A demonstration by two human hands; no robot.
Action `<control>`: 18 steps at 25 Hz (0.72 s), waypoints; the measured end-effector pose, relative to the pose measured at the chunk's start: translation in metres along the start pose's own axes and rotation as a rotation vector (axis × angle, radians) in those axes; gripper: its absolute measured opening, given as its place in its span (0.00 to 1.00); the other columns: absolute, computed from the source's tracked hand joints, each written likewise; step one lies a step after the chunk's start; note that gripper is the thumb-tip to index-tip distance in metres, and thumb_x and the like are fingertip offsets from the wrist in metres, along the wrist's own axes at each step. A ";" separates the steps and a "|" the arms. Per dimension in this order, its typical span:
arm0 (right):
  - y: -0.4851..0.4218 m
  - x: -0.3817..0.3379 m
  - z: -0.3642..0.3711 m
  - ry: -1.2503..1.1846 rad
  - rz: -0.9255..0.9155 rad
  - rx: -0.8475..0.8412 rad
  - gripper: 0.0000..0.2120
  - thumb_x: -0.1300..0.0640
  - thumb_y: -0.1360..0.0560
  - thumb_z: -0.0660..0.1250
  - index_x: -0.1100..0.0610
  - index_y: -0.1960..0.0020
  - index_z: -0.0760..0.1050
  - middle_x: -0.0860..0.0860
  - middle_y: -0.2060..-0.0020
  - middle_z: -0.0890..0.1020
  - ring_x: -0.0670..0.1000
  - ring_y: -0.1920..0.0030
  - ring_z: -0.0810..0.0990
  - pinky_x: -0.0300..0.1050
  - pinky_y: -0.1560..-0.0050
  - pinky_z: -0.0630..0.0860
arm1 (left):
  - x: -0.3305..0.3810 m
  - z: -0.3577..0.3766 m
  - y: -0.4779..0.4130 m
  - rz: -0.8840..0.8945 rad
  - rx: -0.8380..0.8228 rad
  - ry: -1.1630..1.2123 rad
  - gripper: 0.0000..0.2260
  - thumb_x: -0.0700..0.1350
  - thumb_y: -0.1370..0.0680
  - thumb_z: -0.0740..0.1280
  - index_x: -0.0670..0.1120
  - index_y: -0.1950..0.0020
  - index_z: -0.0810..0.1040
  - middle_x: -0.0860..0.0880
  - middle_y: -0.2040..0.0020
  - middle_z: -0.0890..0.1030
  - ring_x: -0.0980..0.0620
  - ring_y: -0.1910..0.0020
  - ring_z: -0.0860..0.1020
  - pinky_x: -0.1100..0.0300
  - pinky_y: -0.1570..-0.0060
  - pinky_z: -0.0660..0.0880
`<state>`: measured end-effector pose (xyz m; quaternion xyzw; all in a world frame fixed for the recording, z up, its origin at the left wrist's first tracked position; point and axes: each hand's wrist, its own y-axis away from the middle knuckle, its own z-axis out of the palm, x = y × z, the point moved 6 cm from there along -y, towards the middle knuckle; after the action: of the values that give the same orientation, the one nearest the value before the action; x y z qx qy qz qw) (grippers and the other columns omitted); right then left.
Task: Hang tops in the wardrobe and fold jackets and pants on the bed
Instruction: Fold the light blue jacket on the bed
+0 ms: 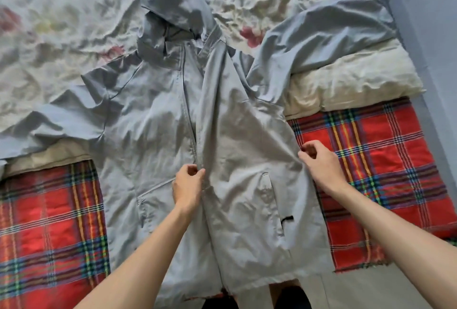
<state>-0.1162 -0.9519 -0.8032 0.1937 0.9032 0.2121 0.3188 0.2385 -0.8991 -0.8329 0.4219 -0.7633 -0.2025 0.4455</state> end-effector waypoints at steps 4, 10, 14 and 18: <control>-0.060 -0.097 -0.022 0.019 -0.391 0.190 0.07 0.60 0.23 0.64 0.56 0.46 0.79 0.52 0.50 0.81 0.53 0.48 0.78 0.42 0.51 0.69 | 0.081 0.003 -0.028 0.154 0.053 0.182 0.10 0.48 0.23 0.71 0.49 0.45 0.76 0.53 0.56 0.80 0.65 0.61 0.79 0.72 0.61 0.72; -0.170 -0.225 -0.021 0.379 -0.644 0.064 0.18 0.50 0.21 0.66 0.58 0.36 0.75 0.57 0.39 0.78 0.60 0.38 0.75 0.54 0.35 0.68 | 0.200 0.016 -0.107 0.042 -0.177 0.459 0.16 0.58 0.28 0.73 0.46 0.52 0.80 0.49 0.59 0.84 0.51 0.63 0.81 0.63 0.62 0.77; -0.195 -0.238 -0.005 0.487 -0.636 -0.047 0.13 0.48 0.21 0.65 0.56 0.43 0.77 0.61 0.47 0.82 0.62 0.47 0.79 0.55 0.42 0.72 | 0.229 0.007 -0.134 0.038 0.023 0.441 0.17 0.52 0.31 0.78 0.43 0.48 0.83 0.46 0.49 0.84 0.49 0.51 0.80 0.58 0.48 0.76; -0.204 -0.214 -0.048 0.603 -0.530 0.248 0.12 0.56 0.21 0.62 0.59 0.40 0.75 0.65 0.52 0.83 0.66 0.50 0.80 0.55 0.46 0.72 | 0.227 -0.020 -0.122 0.225 0.454 0.008 0.10 0.51 0.20 0.66 0.45 0.47 0.76 0.46 0.51 0.82 0.45 0.52 0.76 0.57 0.57 0.67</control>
<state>-0.0371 -1.2389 -0.7670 -0.0792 0.9934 0.0596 0.0582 0.2558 -1.1530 -0.7905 0.4245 -0.8295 0.0264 0.3620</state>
